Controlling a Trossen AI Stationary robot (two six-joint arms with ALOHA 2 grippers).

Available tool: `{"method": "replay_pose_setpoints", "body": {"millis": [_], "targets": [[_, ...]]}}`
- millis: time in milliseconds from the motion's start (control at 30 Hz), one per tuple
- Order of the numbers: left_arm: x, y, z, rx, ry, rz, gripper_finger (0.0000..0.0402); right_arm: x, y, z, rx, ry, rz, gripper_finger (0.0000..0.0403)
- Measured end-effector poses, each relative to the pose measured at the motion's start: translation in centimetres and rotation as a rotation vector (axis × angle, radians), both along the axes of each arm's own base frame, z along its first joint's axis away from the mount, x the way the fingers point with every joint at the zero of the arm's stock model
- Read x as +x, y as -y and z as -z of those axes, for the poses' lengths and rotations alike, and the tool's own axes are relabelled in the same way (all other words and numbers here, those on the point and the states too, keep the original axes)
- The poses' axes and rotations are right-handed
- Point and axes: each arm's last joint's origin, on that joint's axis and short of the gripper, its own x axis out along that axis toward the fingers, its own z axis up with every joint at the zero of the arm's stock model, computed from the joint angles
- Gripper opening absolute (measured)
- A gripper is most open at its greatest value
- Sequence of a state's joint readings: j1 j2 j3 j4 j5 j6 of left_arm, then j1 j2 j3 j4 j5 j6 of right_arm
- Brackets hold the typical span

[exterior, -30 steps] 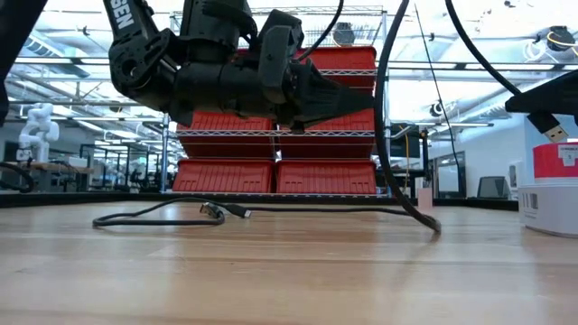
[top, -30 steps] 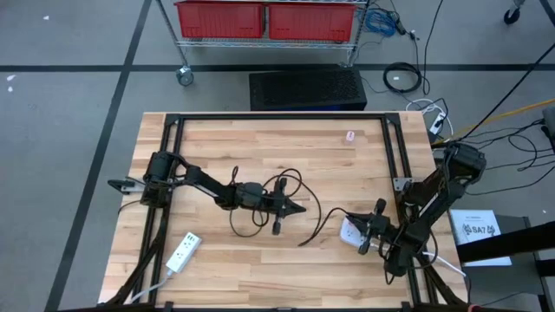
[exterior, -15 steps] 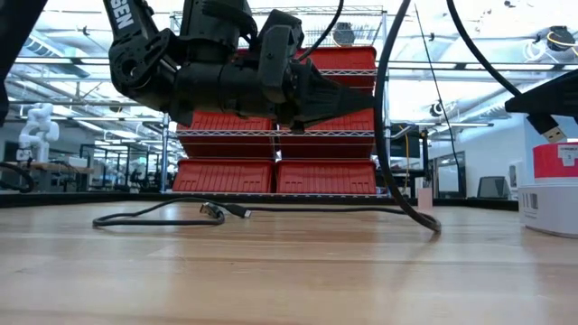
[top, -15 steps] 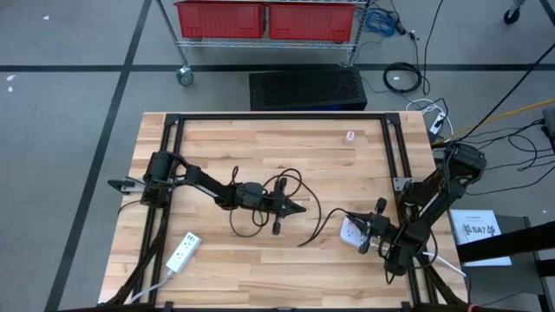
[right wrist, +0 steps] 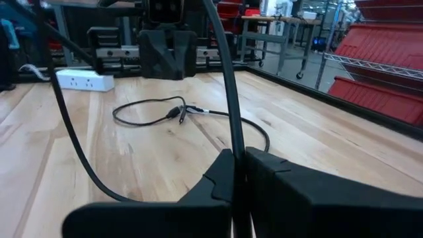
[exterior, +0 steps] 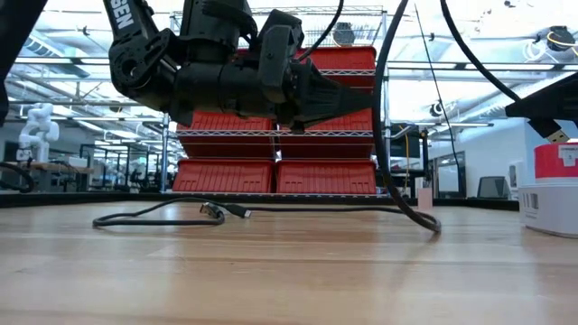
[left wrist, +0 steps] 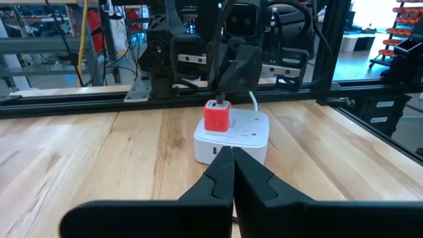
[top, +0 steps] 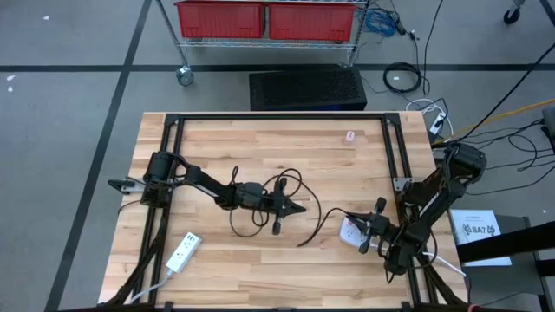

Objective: Insert USB
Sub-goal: Insert the top black USB cable into the red charger adapter

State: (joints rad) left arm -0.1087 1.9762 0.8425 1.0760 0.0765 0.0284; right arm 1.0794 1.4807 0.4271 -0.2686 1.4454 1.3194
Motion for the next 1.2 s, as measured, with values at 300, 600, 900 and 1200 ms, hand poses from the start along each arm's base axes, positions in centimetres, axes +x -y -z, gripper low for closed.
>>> {"method": "replay_pose_setpoints", "body": {"millis": [300, 600, 900, 1200], "targets": [[0.0, 0.0, 0.0, 0.002, 0.001, 0.0, 0.0002, 0.1, 0.1, 0.1, 0.009, -0.024, 0.002, 0.0], [0.0, 0.0, 0.0, 0.002, 0.001, 0.0, 0.0002, 0.1, 0.1, 0.3, 0.033, -0.085, -0.012, 0.0], [-0.1, -0.3, -0.8, 0.021, 0.024, -0.008, 0.0002, 1.0, -0.2, -0.4, 0.013, -0.007, 0.033, 0.0], [-3.8, -2.7, -6.8, 0.107, 0.166, -0.079, 0.0002, 2.8, 0.1, -1.5, -0.015, 0.054, 0.132, 0.0]]}}
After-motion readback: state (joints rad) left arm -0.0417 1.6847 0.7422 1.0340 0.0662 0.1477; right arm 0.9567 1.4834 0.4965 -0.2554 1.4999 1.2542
